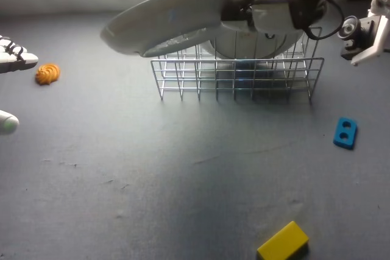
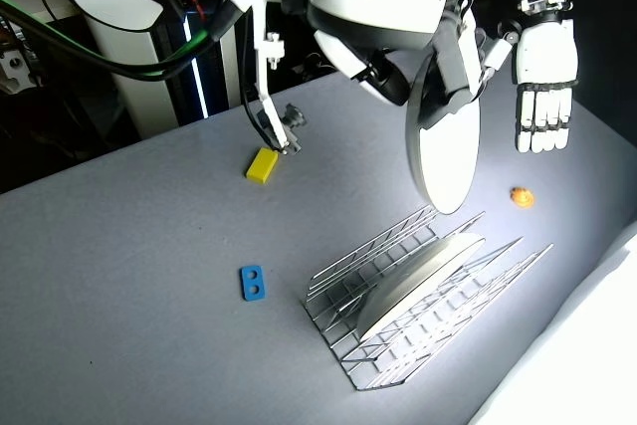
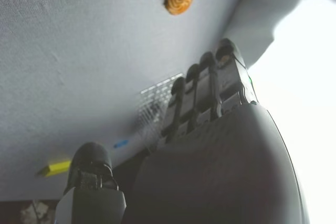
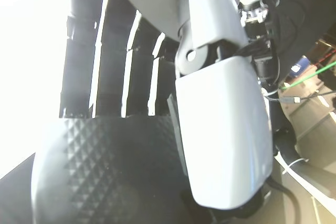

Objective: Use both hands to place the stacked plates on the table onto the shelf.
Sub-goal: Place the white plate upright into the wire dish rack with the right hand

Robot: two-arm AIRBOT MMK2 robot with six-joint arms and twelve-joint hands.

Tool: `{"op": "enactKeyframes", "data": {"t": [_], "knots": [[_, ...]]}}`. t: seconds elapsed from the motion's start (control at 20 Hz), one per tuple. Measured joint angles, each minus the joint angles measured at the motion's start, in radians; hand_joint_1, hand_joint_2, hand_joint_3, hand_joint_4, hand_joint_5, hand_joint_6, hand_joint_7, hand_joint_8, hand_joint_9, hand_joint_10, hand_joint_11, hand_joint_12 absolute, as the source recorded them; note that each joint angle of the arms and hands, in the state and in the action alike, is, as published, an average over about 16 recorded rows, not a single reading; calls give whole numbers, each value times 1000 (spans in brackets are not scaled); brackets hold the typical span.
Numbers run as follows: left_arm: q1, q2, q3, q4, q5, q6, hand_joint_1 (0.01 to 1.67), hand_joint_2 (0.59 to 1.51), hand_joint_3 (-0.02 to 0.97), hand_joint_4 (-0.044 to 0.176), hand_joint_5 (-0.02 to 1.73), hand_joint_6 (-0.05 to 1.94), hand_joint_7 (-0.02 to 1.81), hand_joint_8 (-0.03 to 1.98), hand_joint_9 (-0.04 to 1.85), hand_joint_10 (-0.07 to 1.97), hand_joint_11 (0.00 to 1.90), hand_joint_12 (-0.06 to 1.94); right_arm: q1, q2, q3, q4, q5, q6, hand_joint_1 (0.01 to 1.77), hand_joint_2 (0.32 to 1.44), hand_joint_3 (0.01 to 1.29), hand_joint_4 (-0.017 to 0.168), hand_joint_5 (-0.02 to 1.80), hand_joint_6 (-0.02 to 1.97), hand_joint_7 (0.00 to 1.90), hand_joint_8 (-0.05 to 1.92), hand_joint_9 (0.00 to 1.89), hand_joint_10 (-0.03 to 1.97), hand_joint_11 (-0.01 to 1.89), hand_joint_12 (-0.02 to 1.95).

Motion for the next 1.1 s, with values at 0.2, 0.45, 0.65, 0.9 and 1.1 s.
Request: {"op": "enactKeyframes", "data": {"t": [0.2,0.45,0.65,0.9,1.1], "knots": [[2,3,-2,18,-32,0,15,1146,18,5,18,2,19,9,20,19,18,12,1,6,28,100,-20,-7,1349,995,12,-6,841,1029,1001,962,997,939,958,1055],[5,6,-11,73,-127,-2,15,1147,19,5,21,2,20,9,18,19,17,11,-2,-4,75,222,-45,-12,1350,994,12,-7,835,1029,992,984,991,971,946,1077],[4,10,-24,140,-240,-4,15,1147,19,4,23,2,23,9,16,19,17,11,-3,-18,118,329,-68,-16,1350,994,12,-7,831,1029,986,999,986,991,934,1090],[-3,16,-48,222,-397,-7,15,1147,20,4,23,2,27,9,15,19,17,11,-2,-42,166,442,-97,-23,1351,993,12,-7,828,1028,984,1001,983,1022,921,1107],[-10,20,-64,271,-508,-9,14,1147,20,3,23,2,27,8,15,19,17,12,-2,-63,205,520,-119,-28,1352,993,12,-7,830,1028,990,990,987,1027,916,1099]]}}
